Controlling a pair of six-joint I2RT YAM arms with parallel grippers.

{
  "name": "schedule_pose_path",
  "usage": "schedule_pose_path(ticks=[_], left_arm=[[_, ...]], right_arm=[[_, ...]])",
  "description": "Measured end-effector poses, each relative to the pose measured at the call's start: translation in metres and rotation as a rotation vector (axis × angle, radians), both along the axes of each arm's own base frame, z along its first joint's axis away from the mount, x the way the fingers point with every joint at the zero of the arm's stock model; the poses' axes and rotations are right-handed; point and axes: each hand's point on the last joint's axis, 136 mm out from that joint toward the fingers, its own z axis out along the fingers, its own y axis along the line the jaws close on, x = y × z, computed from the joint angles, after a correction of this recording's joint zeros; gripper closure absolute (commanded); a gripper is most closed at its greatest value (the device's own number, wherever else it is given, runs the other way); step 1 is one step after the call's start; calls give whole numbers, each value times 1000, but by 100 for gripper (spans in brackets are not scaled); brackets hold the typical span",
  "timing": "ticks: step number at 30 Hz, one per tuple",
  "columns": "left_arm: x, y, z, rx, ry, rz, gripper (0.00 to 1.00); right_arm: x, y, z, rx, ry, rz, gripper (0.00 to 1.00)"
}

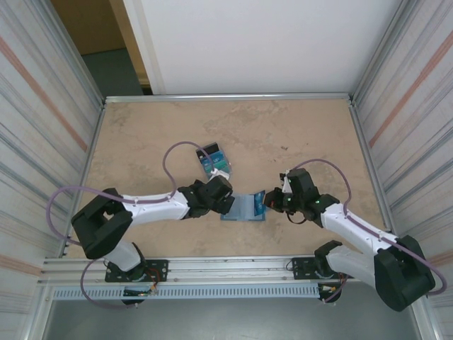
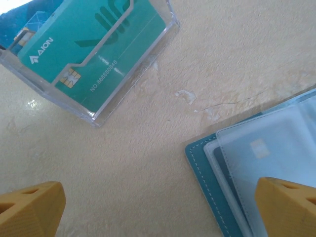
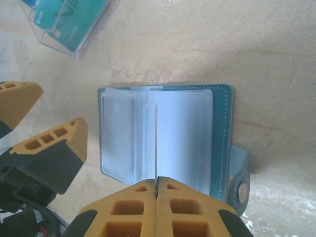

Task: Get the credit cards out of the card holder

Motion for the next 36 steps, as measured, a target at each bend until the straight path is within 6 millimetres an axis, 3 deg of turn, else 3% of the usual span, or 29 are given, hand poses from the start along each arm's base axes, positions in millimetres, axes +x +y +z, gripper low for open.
schedule_pose_path(ticks=[4, 17, 28, 36], left_arm=[[-10, 0, -2, -73, 35, 10, 7], [-26, -30, -5, -257, 149, -27, 23], [-58, -51, -28, -249, 248, -97, 24], [-70, -58, -30, -254, 271, -124, 23]], right_arm=[[2, -3, 7, -18, -19, 1, 100], [10, -3, 16, -39, -37, -2, 100], [12, -2, 20, -45, -46, 8, 100], [12, -2, 20, -44, -46, 7, 100]])
